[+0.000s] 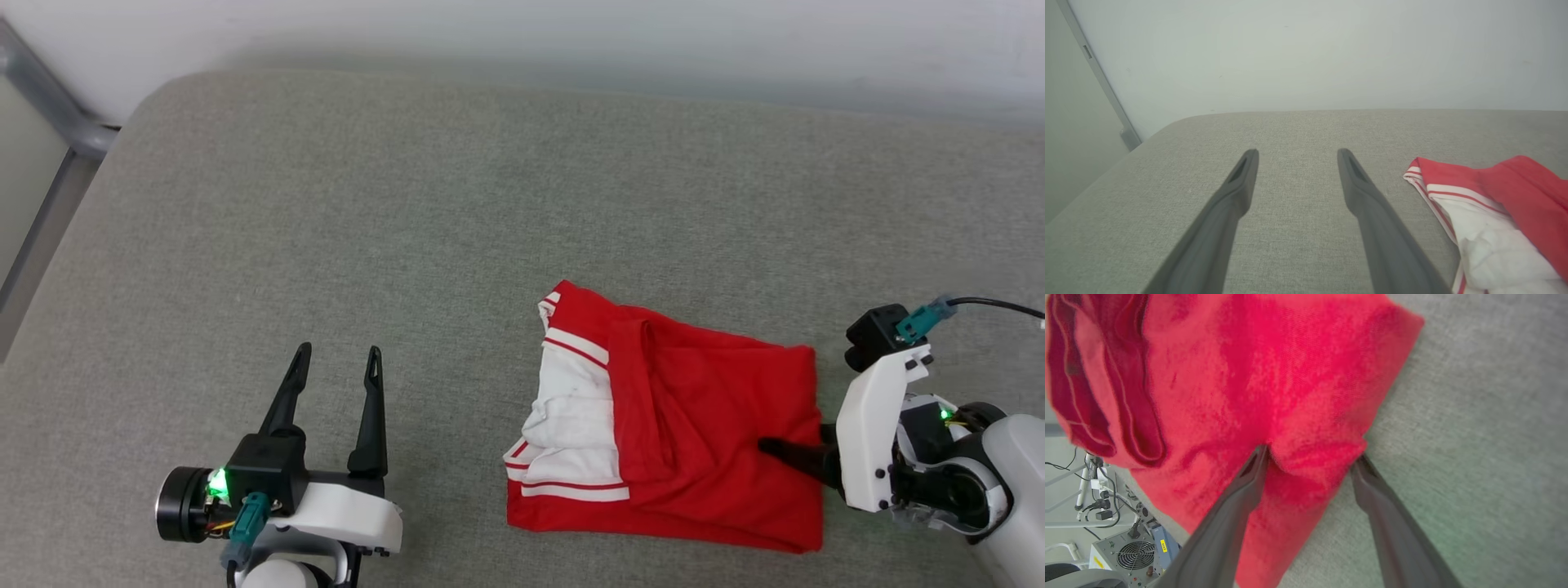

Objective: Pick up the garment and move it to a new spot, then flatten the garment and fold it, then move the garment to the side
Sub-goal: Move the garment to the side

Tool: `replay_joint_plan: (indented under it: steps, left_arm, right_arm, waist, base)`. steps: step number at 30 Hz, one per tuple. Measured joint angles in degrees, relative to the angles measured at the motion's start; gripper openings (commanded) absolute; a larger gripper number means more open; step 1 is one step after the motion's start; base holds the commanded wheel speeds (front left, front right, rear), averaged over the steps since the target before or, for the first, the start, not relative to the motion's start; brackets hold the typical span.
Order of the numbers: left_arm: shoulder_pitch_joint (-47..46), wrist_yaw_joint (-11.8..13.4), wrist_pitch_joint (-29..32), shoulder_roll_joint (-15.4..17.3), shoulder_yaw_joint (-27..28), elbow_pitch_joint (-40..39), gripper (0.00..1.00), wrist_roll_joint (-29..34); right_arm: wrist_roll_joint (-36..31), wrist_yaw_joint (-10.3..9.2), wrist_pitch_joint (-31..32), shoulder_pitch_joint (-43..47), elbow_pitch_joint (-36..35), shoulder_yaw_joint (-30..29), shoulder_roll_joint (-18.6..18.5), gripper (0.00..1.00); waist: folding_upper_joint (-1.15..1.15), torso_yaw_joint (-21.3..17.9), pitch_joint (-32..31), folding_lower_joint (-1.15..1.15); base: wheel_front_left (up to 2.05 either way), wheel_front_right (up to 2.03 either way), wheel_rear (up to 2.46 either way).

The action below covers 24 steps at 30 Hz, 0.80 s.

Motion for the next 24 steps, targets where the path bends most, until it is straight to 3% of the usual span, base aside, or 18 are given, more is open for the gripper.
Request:
replay_joint_plan:
  steps: [8, 9, 10, 19, 24]
  left_arm:
    - [-1.4, 0.4, 0.0, 0.0, -0.8, 0.6, 1.00, -0.7]
    - [-1.4, 0.4, 0.0, 0.0, -0.8, 0.7, 1.00, -0.7]
    - [-1.6, 0.5, 0.0, 0.0, -0.8, 0.8, 1.00, -0.7]
    - [-1.4, 0.9, 0.0, 0.0, -0.1, 1.3, 1.00, -0.8]
    - [0.3, 0.8, 0.0, 0.0, 0.6, 1.0, 1.00, -0.6]
  right_arm:
    - [0.9, 0.00, -1.9, -0.5, 2.6, 2.6, 0.7, 1.00]
    - [0.9, 0.01, -2.5, -0.7, 2.6, 3.0, 0.5, 0.40]
    - [0.7, 0.01, -3.7, -0.8, 2.6, 3.2, 0.5, 0.00]
    - [-1.0, 0.01, -12.2, -4.1, 0.4, 8.6, -0.4, 0.00]
    - [-4.0, 0.01, -15.5, -8.8, -4.6, 13.4, -3.7, 0.00]
  waist:
    - [0.00, 2.0, 2.1, -0.01]
    - [0.00, 2.1, 2.3, -0.01]
    - [0.00, 2.1, 2.4, -0.01]
    - [0.00, 1.0, 0.4, 0.00]
    - [0.00, -1.4, -1.4, 0.00]
  base:
    - [0.00, 0.00, 0.00]
    - [0.00, 0.00, 0.00]
    - [0.00, 0.00, 0.00]
    - [0.00, 0.00, 0.00]
    - [0.00, 0.00, 0.00]
